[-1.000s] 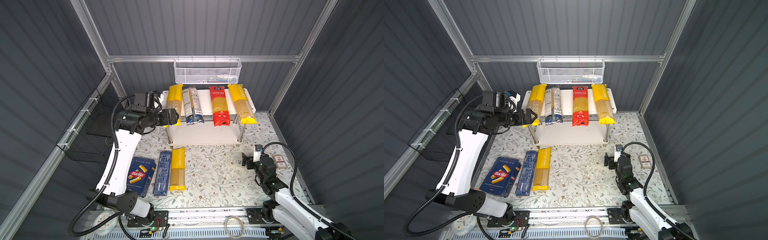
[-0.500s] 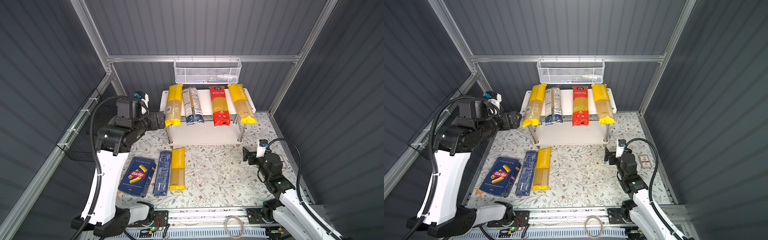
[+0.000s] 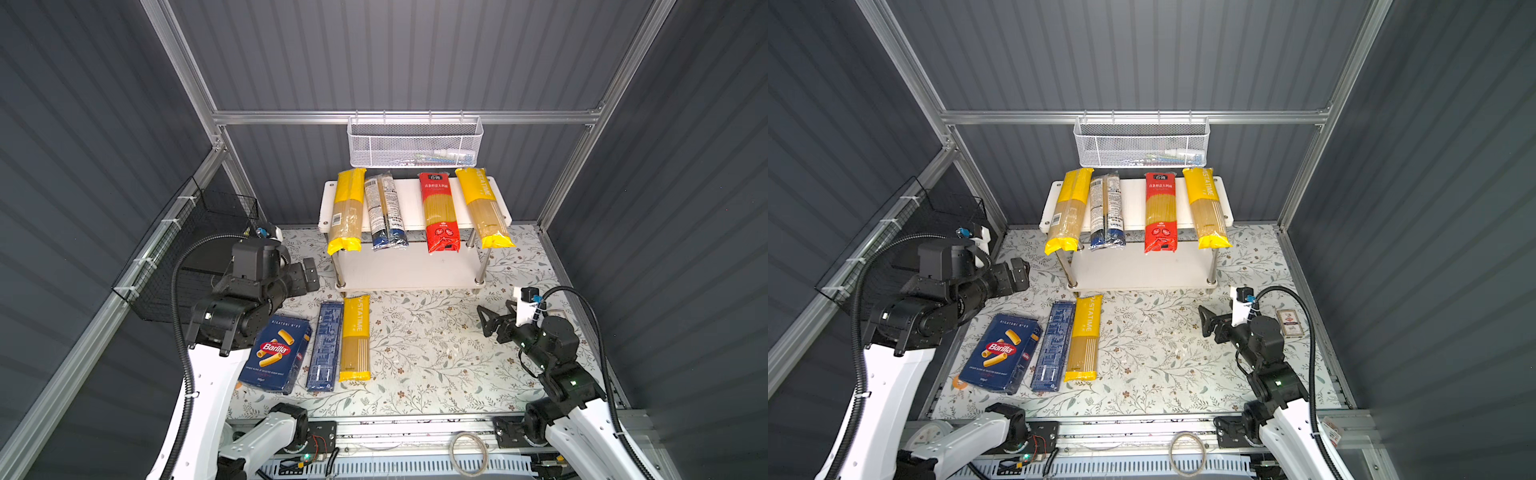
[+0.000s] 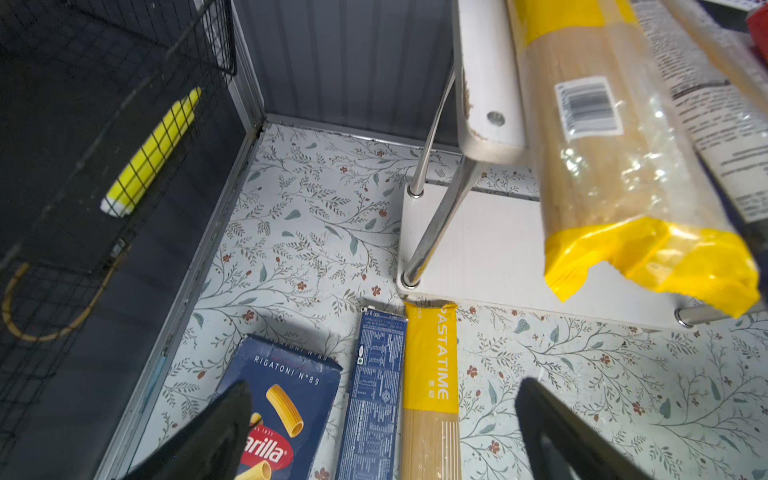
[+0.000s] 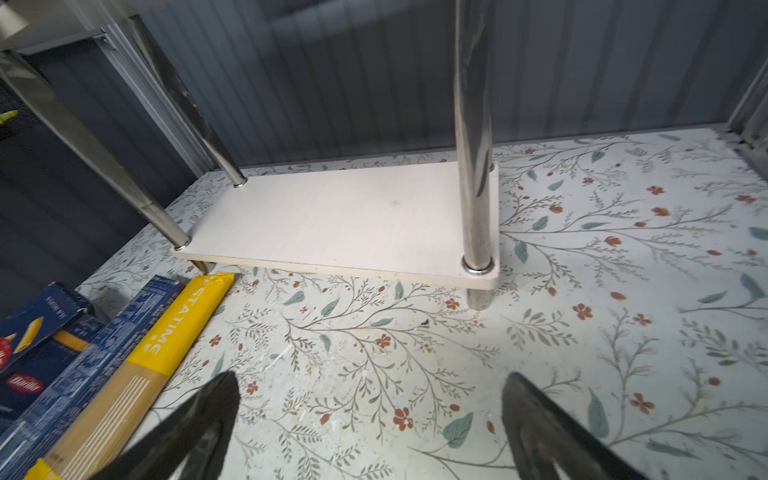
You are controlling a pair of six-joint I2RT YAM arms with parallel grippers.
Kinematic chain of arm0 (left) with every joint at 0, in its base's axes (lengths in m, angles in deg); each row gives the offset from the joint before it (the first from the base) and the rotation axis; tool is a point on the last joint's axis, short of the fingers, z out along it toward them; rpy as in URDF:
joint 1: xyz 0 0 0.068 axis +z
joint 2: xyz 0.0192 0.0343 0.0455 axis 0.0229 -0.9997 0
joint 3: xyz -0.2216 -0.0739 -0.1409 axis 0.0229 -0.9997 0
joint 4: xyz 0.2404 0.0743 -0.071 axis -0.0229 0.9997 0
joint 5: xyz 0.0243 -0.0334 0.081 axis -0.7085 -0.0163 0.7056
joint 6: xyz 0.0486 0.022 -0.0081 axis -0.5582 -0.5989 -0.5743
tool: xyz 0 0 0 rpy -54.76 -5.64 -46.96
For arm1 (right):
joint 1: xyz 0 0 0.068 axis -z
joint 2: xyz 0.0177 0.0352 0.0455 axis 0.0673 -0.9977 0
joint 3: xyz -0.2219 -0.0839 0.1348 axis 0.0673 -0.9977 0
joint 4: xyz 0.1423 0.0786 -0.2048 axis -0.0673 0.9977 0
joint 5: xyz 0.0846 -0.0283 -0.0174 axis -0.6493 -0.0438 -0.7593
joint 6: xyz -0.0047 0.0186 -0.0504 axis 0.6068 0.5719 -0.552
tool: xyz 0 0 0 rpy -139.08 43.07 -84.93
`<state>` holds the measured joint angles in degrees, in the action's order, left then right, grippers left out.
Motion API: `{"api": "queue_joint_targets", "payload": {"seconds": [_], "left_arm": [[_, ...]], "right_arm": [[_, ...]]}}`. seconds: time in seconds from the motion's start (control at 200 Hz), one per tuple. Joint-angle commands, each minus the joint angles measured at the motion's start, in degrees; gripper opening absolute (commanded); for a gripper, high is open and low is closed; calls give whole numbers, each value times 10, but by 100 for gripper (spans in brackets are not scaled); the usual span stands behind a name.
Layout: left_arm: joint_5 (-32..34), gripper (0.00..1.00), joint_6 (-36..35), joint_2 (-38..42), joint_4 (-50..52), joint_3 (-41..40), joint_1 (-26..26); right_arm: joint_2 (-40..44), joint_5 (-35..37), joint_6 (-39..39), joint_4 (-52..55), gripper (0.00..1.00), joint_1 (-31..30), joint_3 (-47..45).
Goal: Arrange pasta packages on shelves
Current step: Move the pasta bag to the center of the table.
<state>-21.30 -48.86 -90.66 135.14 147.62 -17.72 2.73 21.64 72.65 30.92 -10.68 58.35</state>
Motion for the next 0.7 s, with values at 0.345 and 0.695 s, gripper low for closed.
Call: {"api": "queue_joint_targets", "payload": {"seconds": [0.345, 0.695], "left_arm": [[-16, 100, 53, 55, -81, -193, 3], [-118, 100, 61, 54, -196, -323, 3]], "right_arm": [[-26, -142, 57, 29, 99, 1, 16], [-41, -179, 99, 5, 99, -14, -2]]}}
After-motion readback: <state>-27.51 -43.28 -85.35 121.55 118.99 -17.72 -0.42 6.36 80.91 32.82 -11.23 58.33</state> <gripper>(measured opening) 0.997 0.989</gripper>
